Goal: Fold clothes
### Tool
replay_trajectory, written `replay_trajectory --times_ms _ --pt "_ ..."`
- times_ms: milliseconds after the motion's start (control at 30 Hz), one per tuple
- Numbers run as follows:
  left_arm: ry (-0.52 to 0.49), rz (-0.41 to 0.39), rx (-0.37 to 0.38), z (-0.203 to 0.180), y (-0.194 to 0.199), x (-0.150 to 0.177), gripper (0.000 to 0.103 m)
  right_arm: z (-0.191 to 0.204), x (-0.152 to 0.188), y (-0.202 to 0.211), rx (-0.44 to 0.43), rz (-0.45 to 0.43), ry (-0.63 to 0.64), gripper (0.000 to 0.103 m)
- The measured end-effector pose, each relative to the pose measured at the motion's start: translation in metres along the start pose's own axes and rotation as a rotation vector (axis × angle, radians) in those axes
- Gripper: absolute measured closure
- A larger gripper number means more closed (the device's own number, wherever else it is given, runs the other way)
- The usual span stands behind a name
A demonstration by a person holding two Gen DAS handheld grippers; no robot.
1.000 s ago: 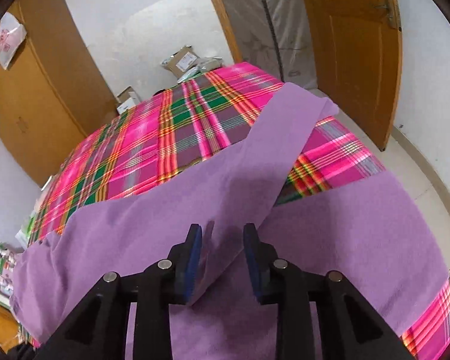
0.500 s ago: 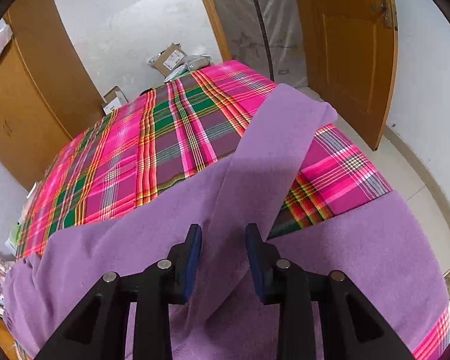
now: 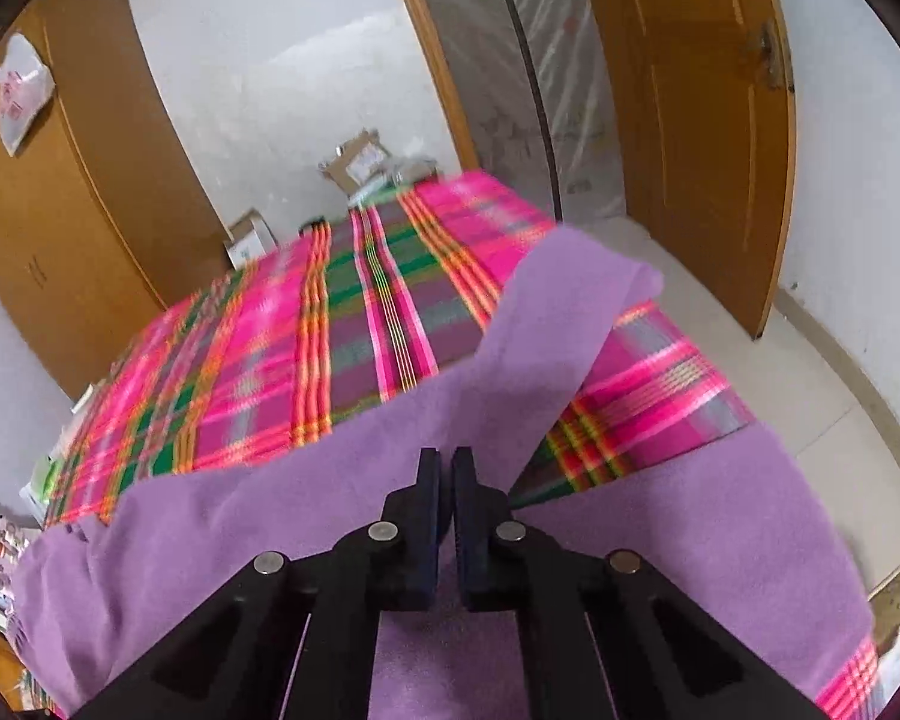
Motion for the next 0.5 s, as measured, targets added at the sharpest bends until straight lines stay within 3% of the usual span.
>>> replay_trajectory --times_ms 267,500 --pt "-0.005 -0.098 0.021 -0.002 0.032 -0.019 0.1 0.001 -0.02 0.061 -0.012 -0.122 0.014 0.099" --pt "-0.021 -0.068 0.055 -0.008 0.031 -0.007 0.1 -0.016 -0.006 0.098 0.007 -0.153 0.009 0.099"
Point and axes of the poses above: each gripper's, at about its wrist camera, not at the fingertips, and y roughly against the way its jaws point, z to its left, x to its underside, the point moved 10 cm from there along -y, roughly the way its jaws point, and after that the axes turned 7 degrees about -z, right-handed, at the moved point
